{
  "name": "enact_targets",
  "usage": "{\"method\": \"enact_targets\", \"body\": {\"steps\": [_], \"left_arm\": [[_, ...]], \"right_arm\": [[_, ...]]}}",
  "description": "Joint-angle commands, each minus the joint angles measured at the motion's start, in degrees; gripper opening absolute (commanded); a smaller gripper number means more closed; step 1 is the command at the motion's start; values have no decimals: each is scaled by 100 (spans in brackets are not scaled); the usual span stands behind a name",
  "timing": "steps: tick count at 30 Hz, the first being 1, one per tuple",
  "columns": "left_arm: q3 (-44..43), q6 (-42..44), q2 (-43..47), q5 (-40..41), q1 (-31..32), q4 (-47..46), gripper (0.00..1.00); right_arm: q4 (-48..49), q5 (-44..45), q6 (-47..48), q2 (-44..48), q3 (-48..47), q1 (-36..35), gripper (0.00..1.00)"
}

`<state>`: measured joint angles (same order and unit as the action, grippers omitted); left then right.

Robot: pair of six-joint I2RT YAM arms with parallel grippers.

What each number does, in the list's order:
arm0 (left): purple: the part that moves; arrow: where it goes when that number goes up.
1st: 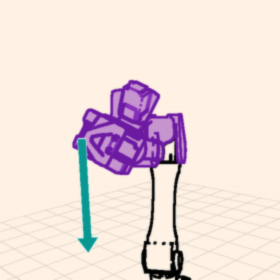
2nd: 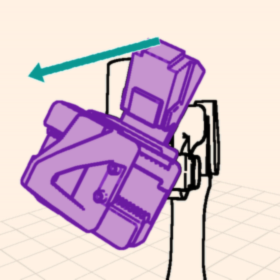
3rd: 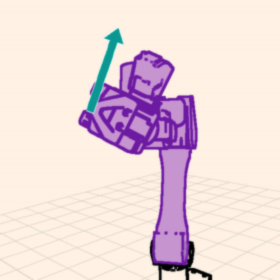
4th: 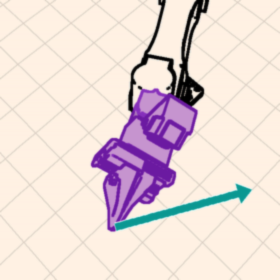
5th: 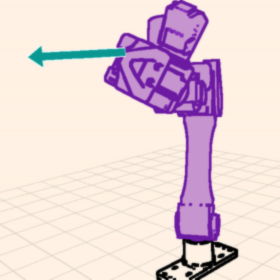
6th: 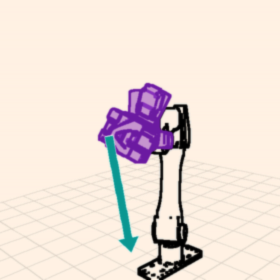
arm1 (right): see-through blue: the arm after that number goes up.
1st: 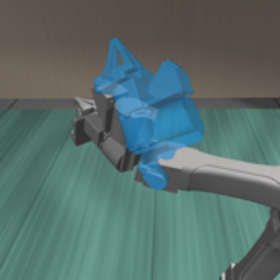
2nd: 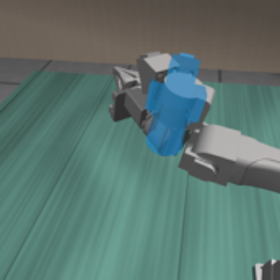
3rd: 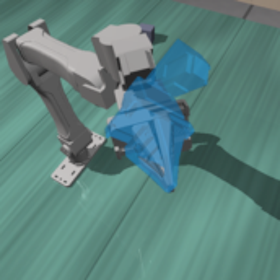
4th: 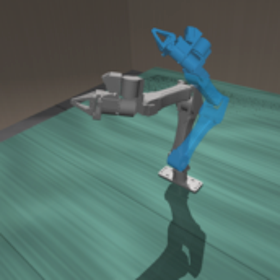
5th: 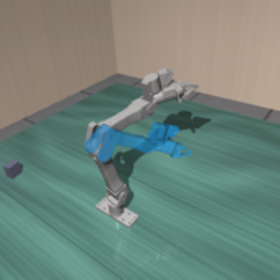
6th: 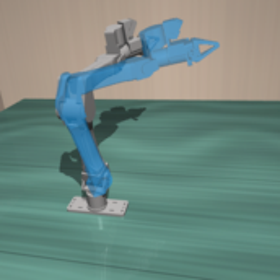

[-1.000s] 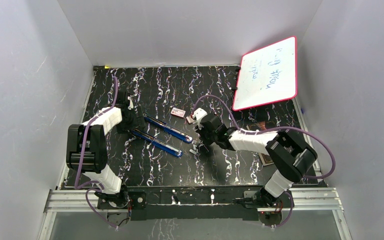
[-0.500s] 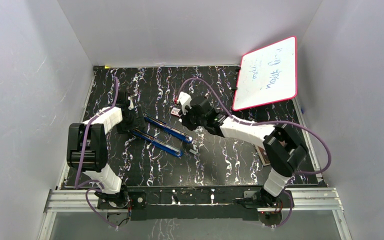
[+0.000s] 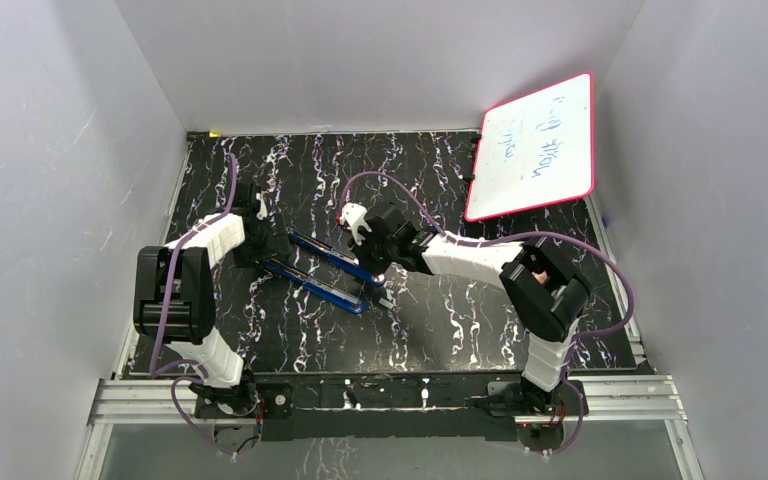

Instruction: Load the staples into the stapler

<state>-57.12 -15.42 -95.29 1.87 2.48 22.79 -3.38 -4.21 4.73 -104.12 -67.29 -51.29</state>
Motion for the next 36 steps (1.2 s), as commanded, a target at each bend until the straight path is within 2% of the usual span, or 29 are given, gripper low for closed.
{"method": "enact_targets", "body": {"steps": [1,16,25,36], "left_arm": [[-150,35,44,-78,10,130,81],[-152,35,45,-80,11,130,81],[-150,39,52,-80,12,130,81],[-159,39,35,-90,7,130,81]], "right_arm": [[75,-159,103,-45,-276,-18,0],[70,28,85,-146,-338,-13,0],[381,168,111,123,-169,-13,0],[167,16,123,-76,-280,-7,0]]}}
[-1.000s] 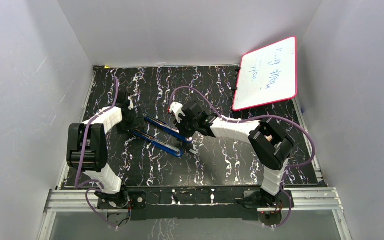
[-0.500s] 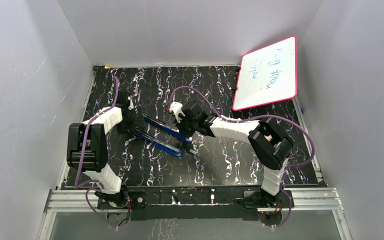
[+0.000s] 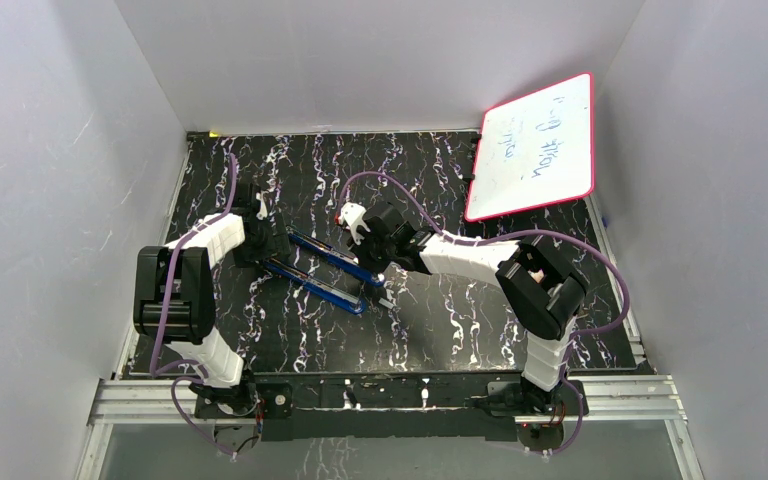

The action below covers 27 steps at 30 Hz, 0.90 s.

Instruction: Load the staples into the stapler

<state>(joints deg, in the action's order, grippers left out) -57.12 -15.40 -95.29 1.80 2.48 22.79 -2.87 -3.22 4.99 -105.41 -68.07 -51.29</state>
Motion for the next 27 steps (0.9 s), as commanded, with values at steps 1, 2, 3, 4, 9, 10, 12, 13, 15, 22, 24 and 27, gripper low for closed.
{"method": "enact_targets", "body": {"steps": [1,2,3,4,9,10,12,13,15,22,24,27], "left_arm": [[-159,37,35,-88,7,130,81],[-165,37,36,-84,9,130,81],[-167,37,36,-84,7,130,81],[-165,37,34,-84,9,130,81],[-168,37,32,-84,8,135,80],[-168,35,30,-90,7,130,81],[-168,37,30,-87,11,130,81],[-168,37,36,-85,14,130,81],[-167,37,36,-84,7,130,80],[-166,37,33,-83,9,130,81],[-168,37,41,-84,11,131,81],[-170,37,38,-80,7,130,81]], "right_arm": [[103,-102,99,37,-215,-8,0],[89,-122,113,20,-229,-12,0],[79,-130,110,1,-244,-13,0],[63,-152,114,-17,-257,-13,0],[19,-185,116,-58,-277,-19,0],[18,-185,117,-66,-277,-14,0],[-17,-176,119,-91,-296,-9,0],[-38,-174,127,-108,-309,-8,0],[-89,-170,132,-133,-328,-13,0],[-172,-54,177,-171,-347,-10,0],[-195,-37,182,-173,-347,-7,0],[-226,-18,188,-173,-351,-12,0]]}}
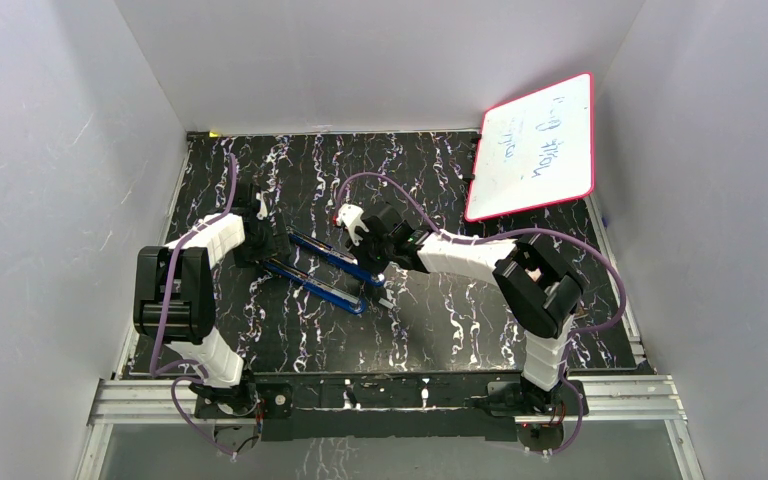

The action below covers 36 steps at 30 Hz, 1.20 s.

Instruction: Load the staples into the stapler

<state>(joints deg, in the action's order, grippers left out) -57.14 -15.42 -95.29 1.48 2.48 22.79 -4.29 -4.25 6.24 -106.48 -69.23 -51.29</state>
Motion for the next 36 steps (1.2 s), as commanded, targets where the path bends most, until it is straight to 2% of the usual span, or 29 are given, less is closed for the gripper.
{"method": "enact_targets", "body": {"steps": [1,36], "left_arm": [[-166,44,44,-43,10,130,81],[-161,47,36,-59,7,130,81]], "right_arm": [[-95,85,62,-74,-239,-15,0],[-1199,31,179,-531,-852,-15,4]]}}
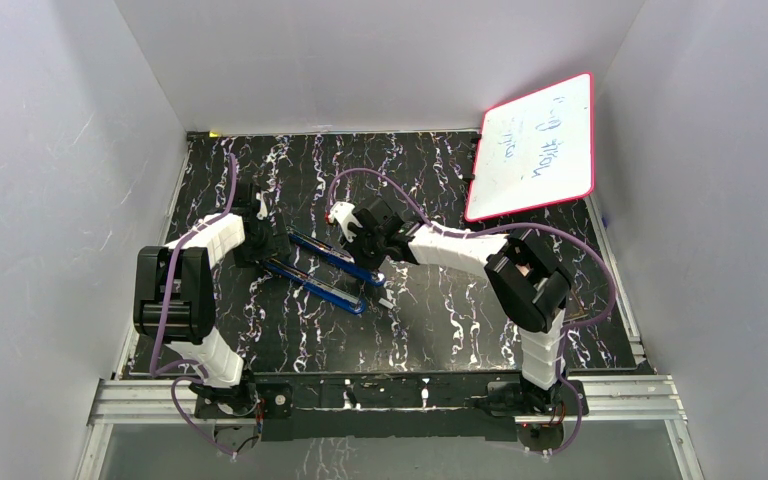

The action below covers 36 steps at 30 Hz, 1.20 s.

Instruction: Load the staples into the stapler

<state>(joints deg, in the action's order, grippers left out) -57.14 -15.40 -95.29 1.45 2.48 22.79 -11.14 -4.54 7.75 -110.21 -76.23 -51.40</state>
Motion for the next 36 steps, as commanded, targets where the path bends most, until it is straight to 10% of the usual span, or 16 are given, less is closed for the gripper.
{"method": "enact_targets", "body": {"steps": [1,36], "left_arm": [[-165,46,35,-57,10,130,81],[-173,46,36,-62,12,130,80]], "right_arm": [[-551,85,19,-164,-159,2,4],[-829,32,43,-238,-192,-4,29]]}}
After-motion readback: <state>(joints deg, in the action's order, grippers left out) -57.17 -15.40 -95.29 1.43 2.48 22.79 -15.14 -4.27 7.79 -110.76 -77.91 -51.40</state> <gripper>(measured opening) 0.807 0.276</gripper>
